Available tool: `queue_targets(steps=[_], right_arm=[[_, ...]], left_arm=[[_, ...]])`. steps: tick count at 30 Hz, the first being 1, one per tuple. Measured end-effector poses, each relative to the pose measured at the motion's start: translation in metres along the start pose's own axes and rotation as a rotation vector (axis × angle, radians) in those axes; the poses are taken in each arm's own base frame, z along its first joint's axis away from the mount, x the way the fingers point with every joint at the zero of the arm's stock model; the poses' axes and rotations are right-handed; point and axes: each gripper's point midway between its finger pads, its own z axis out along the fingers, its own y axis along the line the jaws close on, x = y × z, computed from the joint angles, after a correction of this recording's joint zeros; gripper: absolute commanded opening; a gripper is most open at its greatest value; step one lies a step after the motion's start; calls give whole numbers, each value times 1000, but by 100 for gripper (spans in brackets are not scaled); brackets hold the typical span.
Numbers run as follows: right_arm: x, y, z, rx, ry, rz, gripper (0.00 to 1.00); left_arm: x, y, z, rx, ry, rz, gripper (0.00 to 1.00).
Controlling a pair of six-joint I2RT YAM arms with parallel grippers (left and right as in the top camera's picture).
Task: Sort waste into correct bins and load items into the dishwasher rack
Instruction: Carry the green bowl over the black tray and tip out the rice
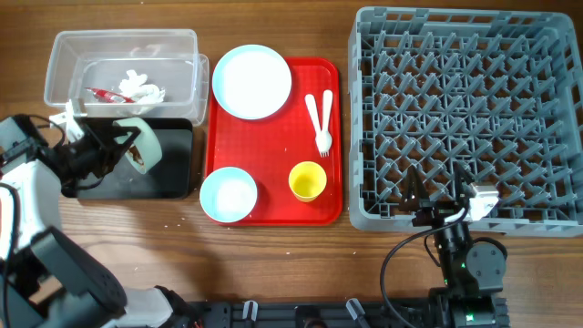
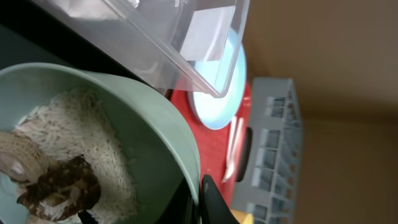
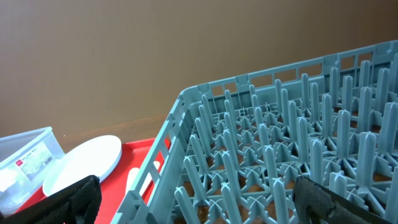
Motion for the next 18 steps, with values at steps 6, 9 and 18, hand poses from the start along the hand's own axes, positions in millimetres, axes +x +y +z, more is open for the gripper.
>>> queue_targets(steps=[6,9,18], right_arm=[[0,0,0,0,0,0,100],[0,0,0,0,0,0,100],[0,0,0,0,0,0,100]], left_arm=[[-7,7,4,218,28,-92,4],[-8,9,4,320,43,-154,4],[-9,3,-12,490,46,-277,4]])
